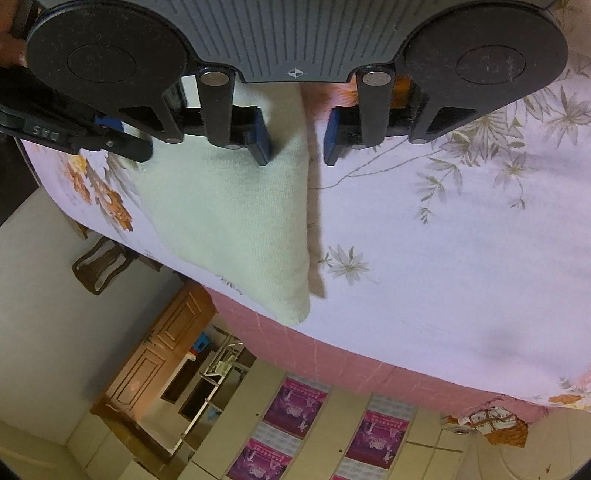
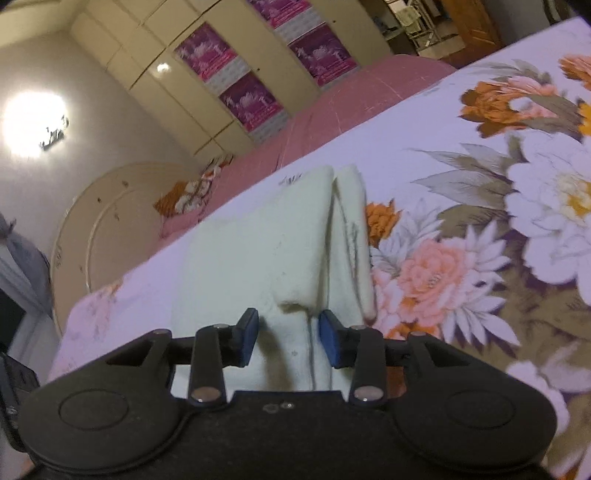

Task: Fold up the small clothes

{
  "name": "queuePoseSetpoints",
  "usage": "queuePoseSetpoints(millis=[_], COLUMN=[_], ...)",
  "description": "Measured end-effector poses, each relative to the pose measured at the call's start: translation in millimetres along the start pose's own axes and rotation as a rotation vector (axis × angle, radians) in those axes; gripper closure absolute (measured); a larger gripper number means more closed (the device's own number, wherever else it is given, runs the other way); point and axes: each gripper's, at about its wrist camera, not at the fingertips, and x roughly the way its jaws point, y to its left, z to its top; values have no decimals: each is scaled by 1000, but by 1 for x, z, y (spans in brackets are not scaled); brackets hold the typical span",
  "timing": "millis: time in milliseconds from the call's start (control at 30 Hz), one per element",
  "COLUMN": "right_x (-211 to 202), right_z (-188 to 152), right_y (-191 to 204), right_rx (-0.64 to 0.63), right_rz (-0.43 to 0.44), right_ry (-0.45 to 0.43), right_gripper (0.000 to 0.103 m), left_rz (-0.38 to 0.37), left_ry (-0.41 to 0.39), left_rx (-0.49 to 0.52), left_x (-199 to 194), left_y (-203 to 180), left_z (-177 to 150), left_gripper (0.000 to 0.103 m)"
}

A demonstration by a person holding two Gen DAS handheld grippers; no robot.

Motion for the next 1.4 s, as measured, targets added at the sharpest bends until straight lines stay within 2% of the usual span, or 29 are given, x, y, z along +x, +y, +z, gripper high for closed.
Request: queuePoseSetpoints(millis=[33, 100, 200, 333, 500, 567, 633, 767, 833, 900, 933, 967, 1000, 1067, 1133, 1233, 1333, 1400], right_x=[2, 1, -5, -17, -33, -29, -16, -17, -18, -17, -19, -25, -30, -30, -18, 12, 50, 62], right_z=[0, -1, -1, 1, 13, 12, 10, 6, 7, 8, 9, 12, 14, 25, 37, 51, 56, 55], right_y=[2, 9, 24, 38, 34, 19, 2, -2, -1, -1, 0, 1, 3, 6, 13, 30, 38, 29], right_rx=[-15, -62, -150, -237, -257, -236, -169, -136, -141, -161, -167, -176, -188, -198, -229, -337, -451, -468], right_rz=[-7, -17, -49, -65, -65, -93, -105, -95, -93, -91, -87, -94, -114, -117, -138, -144, -231, -289], right_ry=[4, 7, -4, -39, -89, -69, -5, 2, 9, 26, 17, -28, -73, -120, -123, -111, -28, -10], right_gripper=[76, 84, 87, 88, 89, 89, 89, 89, 89, 88, 86, 82, 75, 76, 80, 80, 86, 87], left_rz=[-2, -15, -33, -42, -64, -51, -51, -59, -60, -53, -46, -40, -39, -19, -2, 14, 63, 73], left_ry=[0, -10, -35, -29, -23, -2, 10, 28, 22, -19, -41, -66, -81, -101, -116, -86, -19, -17], left_rx=[-3, -8, -31, 4, 64, 75, 68, 65, 78, 91, 85, 72, 60, 42, 25, 24, 58, 61], left_x=[0, 0, 1, 6, 11, 15, 16, 10, 7, 2, 2, 1, 3, 11, 26, 55, 88, 97], left_y=[3, 5, 7, -4, -26, -29, -28, -22, -23, -22, -24, -21, -18, -16, -17, -22, -25, -25], left_z=[-1, 1, 6, 9, 6, 4, 4, 8, 10, 16, 19, 26, 32, 46, 62, 74, 77, 77], left_gripper=[68, 68, 68, 68, 68, 68, 67, 64, 64, 64, 64, 64, 64, 64, 64, 64, 64, 64])
